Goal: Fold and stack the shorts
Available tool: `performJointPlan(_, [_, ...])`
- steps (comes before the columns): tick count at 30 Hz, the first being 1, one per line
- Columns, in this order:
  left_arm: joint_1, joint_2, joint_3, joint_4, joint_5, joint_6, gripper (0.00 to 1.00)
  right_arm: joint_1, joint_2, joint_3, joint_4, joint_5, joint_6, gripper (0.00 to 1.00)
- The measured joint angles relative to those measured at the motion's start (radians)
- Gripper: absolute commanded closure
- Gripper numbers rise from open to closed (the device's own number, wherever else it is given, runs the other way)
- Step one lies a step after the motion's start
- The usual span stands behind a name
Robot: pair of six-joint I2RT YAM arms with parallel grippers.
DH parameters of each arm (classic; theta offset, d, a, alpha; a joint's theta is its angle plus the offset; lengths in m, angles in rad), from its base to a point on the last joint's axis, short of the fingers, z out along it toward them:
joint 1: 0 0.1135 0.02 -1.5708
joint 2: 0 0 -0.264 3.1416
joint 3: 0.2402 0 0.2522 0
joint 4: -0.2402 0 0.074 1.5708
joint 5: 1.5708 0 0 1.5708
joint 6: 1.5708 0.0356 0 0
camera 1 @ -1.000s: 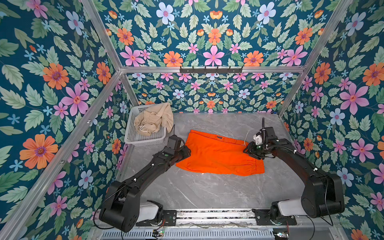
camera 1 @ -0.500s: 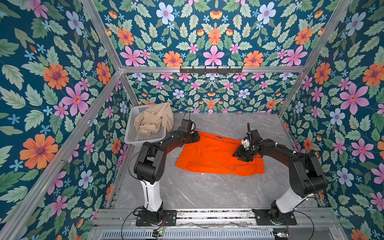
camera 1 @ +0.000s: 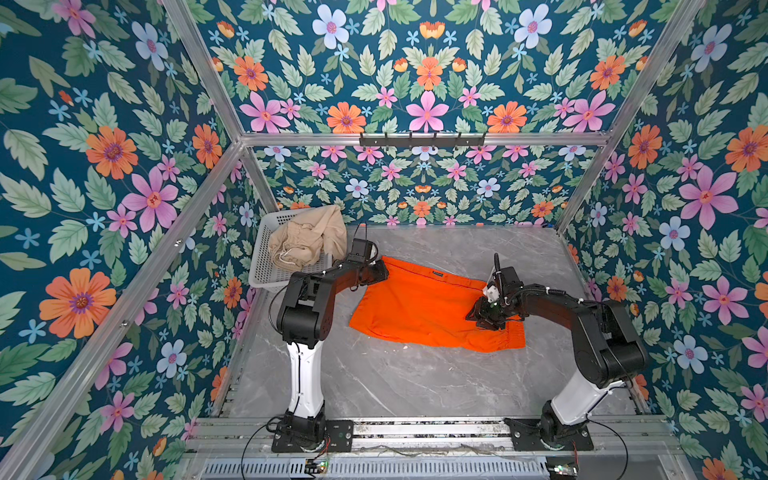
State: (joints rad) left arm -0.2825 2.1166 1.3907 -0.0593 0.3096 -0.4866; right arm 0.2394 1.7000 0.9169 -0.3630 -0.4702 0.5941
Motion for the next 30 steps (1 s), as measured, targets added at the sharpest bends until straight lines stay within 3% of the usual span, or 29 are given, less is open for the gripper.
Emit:
performJointPlan(5, [0.001, 0.000, 0.040, -0.034, -0.008, 0.018, 0.54, 0.013, -0.080, 0.008, -0.045, 0.008, 0.016, 0.52])
performJointPlan(9, [-0.011, -0.124, 0.021, -0.071, -0.001, 0.037, 0.53, -0.013, -0.224, 0.061, -0.058, 0.002, 0.014, 0.51])
performJointPlan(13, [-0.076, -0.281, -0.017, -0.056, 0.019, 0.083, 0.49, -0.111, -0.348, 0.052, -0.068, -0.029, 0.015, 0.51])
performJointPlan(17, [-0.182, -0.379, -0.068, -0.030, 0.060, 0.150, 0.49, -0.266, -0.452, -0.018, -0.095, -0.105, 0.015, 0.51])
performJointPlan(21, [-0.351, -0.399, -0.082, -0.008, 0.108, 0.297, 0.48, -0.456, -0.529, -0.124, -0.116, -0.196, 0.007, 0.51])
performJointPlan(25, [-0.514, -0.341, -0.046, 0.002, 0.179, 0.454, 0.47, -0.632, -0.565, -0.227, -0.128, -0.283, 0.008, 0.51])
performJointPlan(30, [-0.650, -0.207, 0.056, -0.032, 0.222, 0.633, 0.45, -0.736, -0.572, -0.300, -0.135, -0.358, 0.007, 0.51])
